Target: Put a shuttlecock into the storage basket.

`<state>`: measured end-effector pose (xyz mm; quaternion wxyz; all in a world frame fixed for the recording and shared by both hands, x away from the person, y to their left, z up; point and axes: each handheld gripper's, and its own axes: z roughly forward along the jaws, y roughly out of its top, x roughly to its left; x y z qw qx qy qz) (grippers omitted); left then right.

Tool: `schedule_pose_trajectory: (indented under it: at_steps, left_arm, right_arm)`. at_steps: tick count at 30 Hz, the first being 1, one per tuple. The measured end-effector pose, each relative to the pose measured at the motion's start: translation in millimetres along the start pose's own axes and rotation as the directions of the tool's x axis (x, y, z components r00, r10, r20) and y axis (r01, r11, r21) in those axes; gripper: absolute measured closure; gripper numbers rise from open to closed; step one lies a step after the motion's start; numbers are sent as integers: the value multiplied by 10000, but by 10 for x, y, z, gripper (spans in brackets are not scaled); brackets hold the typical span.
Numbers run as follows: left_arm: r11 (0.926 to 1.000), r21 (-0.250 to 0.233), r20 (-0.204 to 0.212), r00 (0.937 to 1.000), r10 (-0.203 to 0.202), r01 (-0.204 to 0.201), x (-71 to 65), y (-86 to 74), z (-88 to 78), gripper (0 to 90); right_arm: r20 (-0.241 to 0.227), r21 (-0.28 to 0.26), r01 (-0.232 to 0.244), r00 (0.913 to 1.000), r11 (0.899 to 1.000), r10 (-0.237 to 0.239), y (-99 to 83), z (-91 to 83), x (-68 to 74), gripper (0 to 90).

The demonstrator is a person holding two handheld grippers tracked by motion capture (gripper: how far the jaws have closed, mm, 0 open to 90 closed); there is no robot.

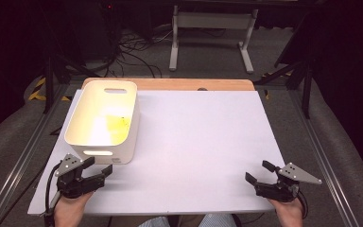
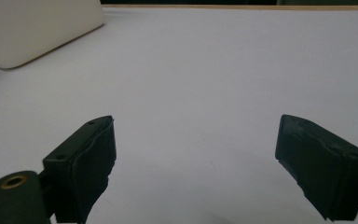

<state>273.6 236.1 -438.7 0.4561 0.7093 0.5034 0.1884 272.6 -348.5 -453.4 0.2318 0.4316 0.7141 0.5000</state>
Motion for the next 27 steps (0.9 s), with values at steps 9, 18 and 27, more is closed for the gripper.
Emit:
schedule_pose_trajectory:
  at_steps: [9, 18, 27]
  left_arm:
    - [9998, 167, -366, 9993, -115, 121, 121, -44, 30, 250]
    - [9998, 112, -343, 9993, -172, 176, 116, -44, 26, 238]
    - [9996, 184, -341, 9992, -225, 232, 121, -48, 38, 237]
  right_arm:
    - [-39, 122, -69, 10000, 9999, 69, -7, 20, -11, 128]
    - [-31, 139, -177, 9998, 9997, 178, -3, 34, -25, 128]
    - [-113, 168, -171, 9998, 9997, 173, 1, 51, -34, 128]
